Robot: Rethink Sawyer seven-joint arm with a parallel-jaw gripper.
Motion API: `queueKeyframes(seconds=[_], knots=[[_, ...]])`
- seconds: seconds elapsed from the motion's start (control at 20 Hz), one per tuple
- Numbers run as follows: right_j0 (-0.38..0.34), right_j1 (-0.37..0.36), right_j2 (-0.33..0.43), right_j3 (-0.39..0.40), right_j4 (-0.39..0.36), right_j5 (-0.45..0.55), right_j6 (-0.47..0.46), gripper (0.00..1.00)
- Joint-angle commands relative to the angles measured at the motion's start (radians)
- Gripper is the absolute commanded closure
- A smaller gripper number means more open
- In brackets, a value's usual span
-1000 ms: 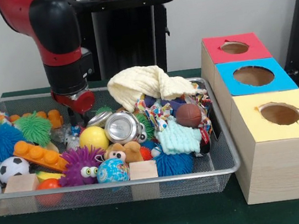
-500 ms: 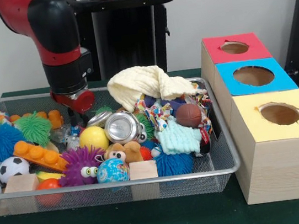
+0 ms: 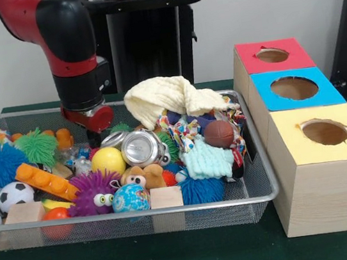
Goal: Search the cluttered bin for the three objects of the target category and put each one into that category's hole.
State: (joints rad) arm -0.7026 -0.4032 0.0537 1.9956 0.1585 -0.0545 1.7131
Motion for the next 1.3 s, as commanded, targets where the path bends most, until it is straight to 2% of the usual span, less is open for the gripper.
queueKeyframes(seconds=[0.05,0.45,0.75,0.85,1.05,1.3], knots=[[0.021,0.167,0.016,-0.149,0.014,-0.138,0.197,1.00],[0.146,0.129,-0.109,-0.128,0.088,-0.134,0.221,1.00],[0.247,0.085,-0.206,-0.123,0.144,-0.016,0.193,1.00],[0.255,0.081,-0.215,-0.123,0.149,0.000,0.185,1.00],[0.245,0.088,-0.198,-0.118,0.144,-0.043,0.195,1.00],[0.189,0.123,-0.142,-0.126,0.096,-0.155,0.219,1.00]])
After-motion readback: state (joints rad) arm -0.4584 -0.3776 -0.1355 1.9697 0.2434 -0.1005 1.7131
